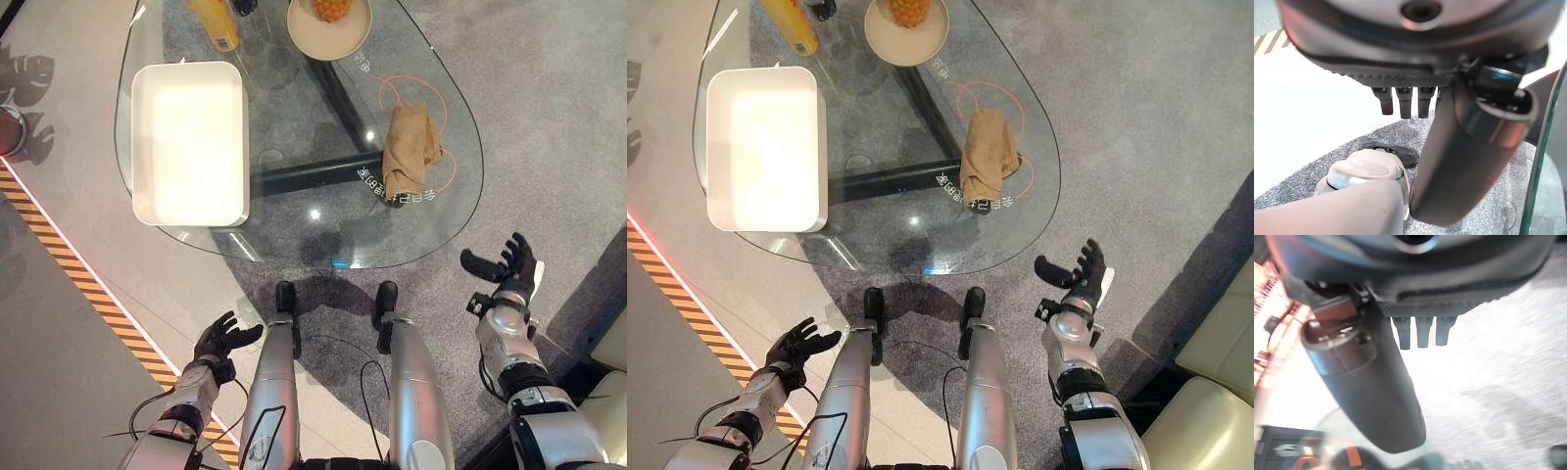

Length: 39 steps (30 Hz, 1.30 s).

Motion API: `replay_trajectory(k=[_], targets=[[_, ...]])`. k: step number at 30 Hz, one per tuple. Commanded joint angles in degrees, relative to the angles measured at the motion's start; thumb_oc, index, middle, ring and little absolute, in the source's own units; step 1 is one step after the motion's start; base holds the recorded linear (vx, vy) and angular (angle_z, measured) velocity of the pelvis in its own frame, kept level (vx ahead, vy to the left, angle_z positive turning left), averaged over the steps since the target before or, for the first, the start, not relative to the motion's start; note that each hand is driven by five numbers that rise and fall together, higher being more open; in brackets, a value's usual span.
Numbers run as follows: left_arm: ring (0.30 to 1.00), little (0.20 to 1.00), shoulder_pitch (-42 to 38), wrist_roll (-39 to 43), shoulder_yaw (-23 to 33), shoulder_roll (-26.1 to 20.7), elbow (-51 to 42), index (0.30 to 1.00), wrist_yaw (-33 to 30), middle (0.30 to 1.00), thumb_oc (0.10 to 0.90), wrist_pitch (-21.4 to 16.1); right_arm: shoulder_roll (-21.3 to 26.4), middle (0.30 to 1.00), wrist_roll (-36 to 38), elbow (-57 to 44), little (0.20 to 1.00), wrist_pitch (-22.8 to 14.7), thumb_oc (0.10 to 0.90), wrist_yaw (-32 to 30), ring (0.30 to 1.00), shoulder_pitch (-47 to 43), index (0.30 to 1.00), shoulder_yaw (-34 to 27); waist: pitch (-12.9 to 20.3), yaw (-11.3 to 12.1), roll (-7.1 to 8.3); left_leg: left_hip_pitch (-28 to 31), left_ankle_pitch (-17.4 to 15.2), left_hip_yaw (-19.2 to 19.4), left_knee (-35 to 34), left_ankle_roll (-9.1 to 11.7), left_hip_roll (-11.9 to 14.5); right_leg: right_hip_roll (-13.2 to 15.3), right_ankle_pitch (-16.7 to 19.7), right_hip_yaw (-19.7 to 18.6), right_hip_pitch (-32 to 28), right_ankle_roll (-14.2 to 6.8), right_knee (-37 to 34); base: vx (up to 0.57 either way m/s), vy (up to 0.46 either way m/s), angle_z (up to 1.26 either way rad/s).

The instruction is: Wipe the table with a cloth and put it in the basket.

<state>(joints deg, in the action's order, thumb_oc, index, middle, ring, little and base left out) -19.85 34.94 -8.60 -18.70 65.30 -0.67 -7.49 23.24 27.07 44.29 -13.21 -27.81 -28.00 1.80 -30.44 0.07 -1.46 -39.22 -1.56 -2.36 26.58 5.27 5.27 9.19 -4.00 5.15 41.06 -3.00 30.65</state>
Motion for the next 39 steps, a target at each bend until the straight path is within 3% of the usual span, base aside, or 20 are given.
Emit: replay_trajectory(k=[1, 9, 15, 24, 31, 39], targets=[[0.900, 0.900, 3.9, 1.4, 0.2, -3.0, -0.5, 0.900, -2.0, 0.900, 0.800, -0.4, 4.1, 0.900, -1.2, -7.4, 0.900, -4.1, 0.800, -3.3, 0.900, 1.5, 0.900, -0.7, 0.7, 0.2, 0.86, -2.1, -0.2, 1.4, 3.9, -3.9, -2.7, -1.9, 0.8, -0.6, -2.3, 1.8, -0.3, 0.00, 0.052, 0.00], [0.900, 0.900, 3.5, 1.8, -1.0, -1.5, -0.3, 0.900, -2.4, 0.900, 0.800, -0.9, 2.2, 0.900, -5.8, -19.1, 0.900, -1.2, 0.800, -2.6, 0.900, -2.5, 0.900, 3.9, 0.7, 0.0, 0.56, -1.6, 0.5, 2.1, 2.6, -3.9, -2.7, -2.2, 0.8, -1.2, -2.8, 2.0, -1.6, -0.01, 0.047, -0.01], [0.900, 0.900, 3.2, 2.0, -1.8, -0.9, -0.1, 0.900, -2.2, 0.900, 0.800, -0.8, 2.0, 0.900, -7.6, -20.0, 0.900, 2.7, 0.800, -2.9, 0.900, -6.5, 0.900, 7.5, 0.7, 0.5, -0.17, -1.1, 0.9, 2.5, 1.5, -3.8, -2.7, -1.9, 0.8, -1.0, -3.1, 2.0, -2.2, 0.00, 0.034, 0.00], [0.900, 0.900, 2.0, 1.9, -3.6, 0.0, 0.4, 0.900, -2.0, 0.900, 0.800, -0.8, 1.6, 0.900, -6.9, -12.4, 0.900, 9.7, 0.800, -4.7, 0.900, -14.5, 0.900, 12.4, 0.7, 1.9, -1.28, -0.4, 1.1, 2.8, 0.4, -3.8, -2.9, -1.6, 0.9, -0.4, -3.5, 2.3, -3.1, 0.00, 0.010, 0.00], [0.900, 0.900, 1.3, 2.1, -4.8, 0.6, 0.6, 0.900, -2.2, 0.900, 0.800, -0.6, 0.9, 0.900, -7.0, -7.9, 0.900, 12.7, 0.800, -6.3, 0.900, -18.1, 0.900, 14.7, 0.7, 2.5, -1.84, -0.2, 1.1, 2.8, -0.4, -4.1, -3.2, -1.6, 1.0, -0.1, -3.2, 2.4, -3.3, 0.00, 0.000, 0.00], [0.900, 0.900, 0.9, 2.3, -6.4, 1.4, 0.3, 0.900, -2.5, 0.900, 0.800, -0.7, 1.5, 0.900, -9.2, -0.4, 0.900, 16.2, 0.800, -13.3, 0.900, -22.7, 0.900, 16.8, 0.7, 3.5, -2.91, -0.3, 1.2, 2.7, -1.2, -4.4, -3.5, -1.3, 1.3, 0.3, -2.4, 2.3, -3.4, 0.00, 0.005, 0.02]])
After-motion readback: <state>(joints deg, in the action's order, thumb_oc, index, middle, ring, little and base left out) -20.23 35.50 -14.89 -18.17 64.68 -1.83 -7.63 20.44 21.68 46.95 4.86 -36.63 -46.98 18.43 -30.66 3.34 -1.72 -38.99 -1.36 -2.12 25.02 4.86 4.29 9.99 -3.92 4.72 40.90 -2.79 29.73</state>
